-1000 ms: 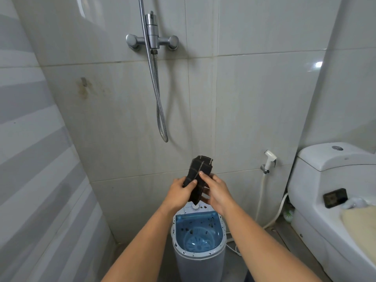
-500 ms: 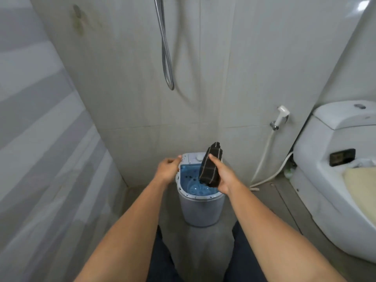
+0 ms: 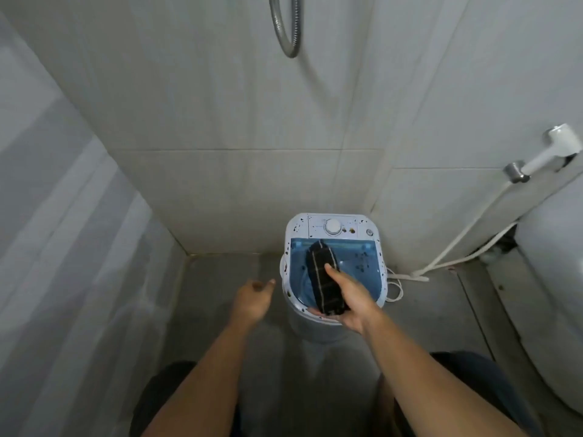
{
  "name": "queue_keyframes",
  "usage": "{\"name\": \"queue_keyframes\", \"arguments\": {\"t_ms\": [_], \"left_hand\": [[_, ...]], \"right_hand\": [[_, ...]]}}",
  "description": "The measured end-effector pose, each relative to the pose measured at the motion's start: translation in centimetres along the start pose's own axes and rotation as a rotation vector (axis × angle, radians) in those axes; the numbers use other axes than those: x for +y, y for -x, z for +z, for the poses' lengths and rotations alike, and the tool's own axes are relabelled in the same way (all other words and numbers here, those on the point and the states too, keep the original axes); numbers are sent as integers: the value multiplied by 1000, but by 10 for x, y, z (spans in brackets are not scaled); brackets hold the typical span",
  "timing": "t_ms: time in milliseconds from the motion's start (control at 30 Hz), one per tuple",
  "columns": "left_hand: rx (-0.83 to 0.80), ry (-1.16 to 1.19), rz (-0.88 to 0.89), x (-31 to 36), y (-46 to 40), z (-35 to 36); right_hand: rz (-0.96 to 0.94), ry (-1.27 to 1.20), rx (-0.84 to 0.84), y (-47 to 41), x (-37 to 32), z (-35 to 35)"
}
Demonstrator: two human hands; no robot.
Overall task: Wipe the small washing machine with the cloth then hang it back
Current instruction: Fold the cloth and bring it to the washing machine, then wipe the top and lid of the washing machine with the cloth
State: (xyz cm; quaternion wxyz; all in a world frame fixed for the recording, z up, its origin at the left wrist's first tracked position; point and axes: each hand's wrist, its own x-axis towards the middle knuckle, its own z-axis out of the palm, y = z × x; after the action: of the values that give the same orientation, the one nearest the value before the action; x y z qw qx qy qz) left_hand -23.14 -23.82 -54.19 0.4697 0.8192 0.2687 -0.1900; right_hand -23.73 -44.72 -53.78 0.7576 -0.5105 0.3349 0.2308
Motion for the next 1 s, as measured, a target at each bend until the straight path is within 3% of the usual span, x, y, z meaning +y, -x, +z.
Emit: {"name": "queue_keyframes", "arguments": {"t_ms": [133, 300, 400, 467, 567, 667, 833, 1000], "left_hand": [[-14, 41, -22, 8, -52, 7], [-103, 95, 1, -3, -99, 21], [-159, 189, -92, -12, -105, 32], [-167, 255, -138, -16, -111, 38], [-241, 398, -190, -14, -115, 45], [-235, 385, -158, -14, -119, 49], [-209, 270, -56, -17, -122, 49], [-198, 253, -45, -18, -125, 50]], "right_hand": [[-201, 225, 49, -54, -63, 26], [-729, 1057, 340, -139, -124, 55], [-743, 1563, 440, -171, -127, 66], [-736, 1741, 432, -179, -115, 71], [-826, 1749, 428, -186, -92, 69], [-908, 1744, 403, -177, -80, 66], [-993, 1930, 124, -157, -66, 63], [-968, 1741, 393, -172, -118, 73]]}}
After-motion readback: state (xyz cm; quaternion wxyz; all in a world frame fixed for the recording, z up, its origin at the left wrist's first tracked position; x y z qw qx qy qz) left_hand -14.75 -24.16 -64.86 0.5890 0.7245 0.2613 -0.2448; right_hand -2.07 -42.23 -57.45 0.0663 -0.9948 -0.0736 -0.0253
